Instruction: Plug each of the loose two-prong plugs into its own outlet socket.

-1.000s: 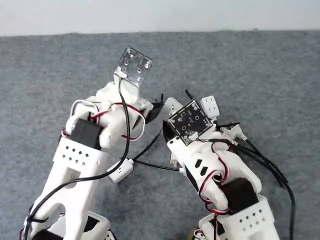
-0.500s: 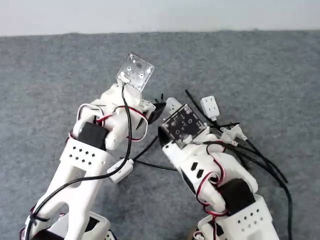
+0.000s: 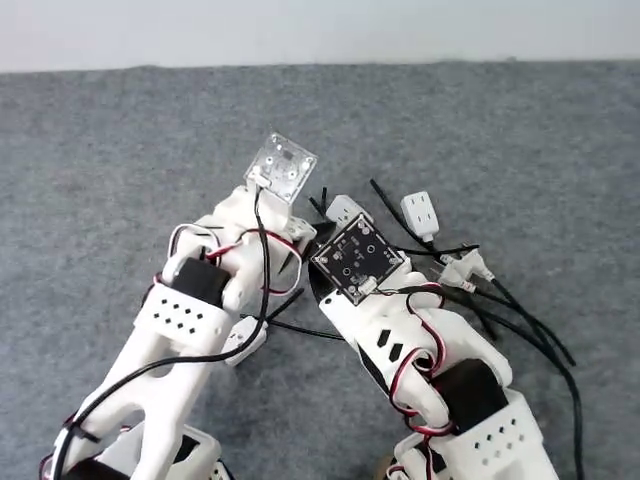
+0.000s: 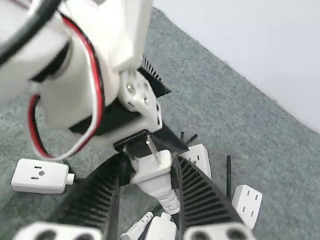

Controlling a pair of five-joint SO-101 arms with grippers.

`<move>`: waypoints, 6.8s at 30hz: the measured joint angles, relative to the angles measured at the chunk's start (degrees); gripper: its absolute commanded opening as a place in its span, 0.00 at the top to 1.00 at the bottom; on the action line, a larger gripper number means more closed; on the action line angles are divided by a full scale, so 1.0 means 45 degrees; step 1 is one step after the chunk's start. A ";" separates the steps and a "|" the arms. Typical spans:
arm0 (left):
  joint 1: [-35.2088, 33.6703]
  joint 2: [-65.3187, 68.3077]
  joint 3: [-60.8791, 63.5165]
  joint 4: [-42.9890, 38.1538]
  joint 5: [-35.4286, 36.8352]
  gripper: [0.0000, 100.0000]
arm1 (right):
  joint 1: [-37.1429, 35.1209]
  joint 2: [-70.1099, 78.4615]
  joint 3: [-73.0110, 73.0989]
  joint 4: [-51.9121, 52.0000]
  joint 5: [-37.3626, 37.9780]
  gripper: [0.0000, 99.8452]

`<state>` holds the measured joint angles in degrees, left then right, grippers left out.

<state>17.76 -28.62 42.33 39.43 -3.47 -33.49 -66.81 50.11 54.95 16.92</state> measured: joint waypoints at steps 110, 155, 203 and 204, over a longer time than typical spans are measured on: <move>-0.5841 0.4689 -0.0586 -0.5255 0.2657 0.73 | -0.3126 0.9885 0.2813 -0.1387 0.1289 0.99; -0.1954 0.2481 -0.0586 -0.1446 0.1368 0.73 | 0.2833 0.6388 -0.0254 -0.1074 0.2051 0.99; 0.0156 -0.3751 0.3009 -0.0410 0.0664 0.73 | 0.1250 0.4122 -0.2188 0.1875 0.1836 0.99; 0.0156 -0.3751 0.3126 -0.0606 0.0664 0.73 | 0.1250 0.4122 -0.2188 0.1875 0.1836 0.99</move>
<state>18.46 -45.49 56.40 36.70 -0.48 -27.87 -48.26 40.26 63.38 25.19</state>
